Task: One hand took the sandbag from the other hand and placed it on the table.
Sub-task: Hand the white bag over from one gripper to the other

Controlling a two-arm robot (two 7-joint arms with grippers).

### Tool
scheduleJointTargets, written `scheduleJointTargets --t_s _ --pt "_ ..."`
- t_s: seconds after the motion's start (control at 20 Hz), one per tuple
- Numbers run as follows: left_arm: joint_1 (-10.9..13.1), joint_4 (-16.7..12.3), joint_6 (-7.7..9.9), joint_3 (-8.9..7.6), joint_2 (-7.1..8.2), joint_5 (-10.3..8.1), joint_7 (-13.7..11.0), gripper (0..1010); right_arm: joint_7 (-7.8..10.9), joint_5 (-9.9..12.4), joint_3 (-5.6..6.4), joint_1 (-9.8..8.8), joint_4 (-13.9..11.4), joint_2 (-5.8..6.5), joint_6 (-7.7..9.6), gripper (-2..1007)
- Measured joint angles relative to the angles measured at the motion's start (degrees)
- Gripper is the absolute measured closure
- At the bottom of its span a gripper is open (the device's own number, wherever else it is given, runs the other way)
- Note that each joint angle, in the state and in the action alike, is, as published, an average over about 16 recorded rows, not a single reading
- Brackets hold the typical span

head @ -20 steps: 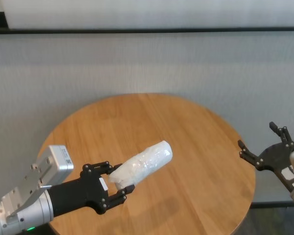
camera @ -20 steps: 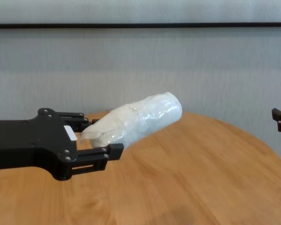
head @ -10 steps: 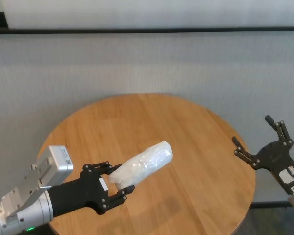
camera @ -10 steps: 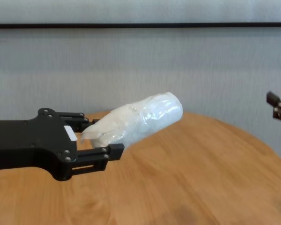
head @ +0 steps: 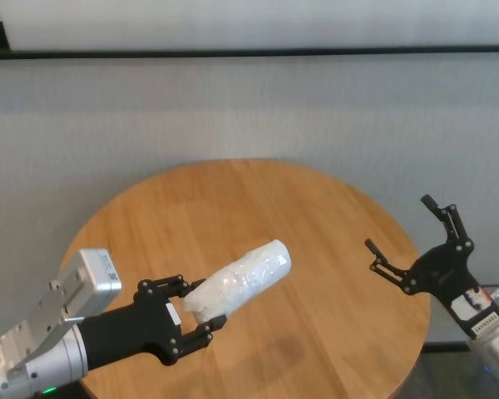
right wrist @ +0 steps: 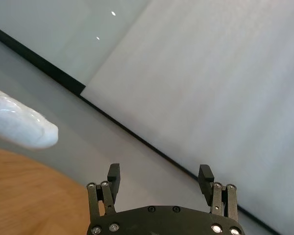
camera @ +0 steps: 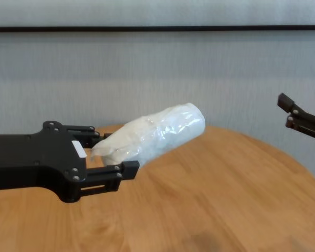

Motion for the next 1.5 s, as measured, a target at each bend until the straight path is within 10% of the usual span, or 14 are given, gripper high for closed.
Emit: scheduleJointTargets --t_s 0.4,1.5 --pt "0.02 -0.03 -0.04 -0.02 0.00 0.00 -0.03 455 -1.07 -11.48 0.79 2.64 3.52 -2.55 -3.84 0" --pt "0.02 -0.07 -0.08 -0.03 0.00 -0.01 -0.04 455 -0.99 -31.19 2.08 3.77 -1.49 -1.38 -1.65 0"
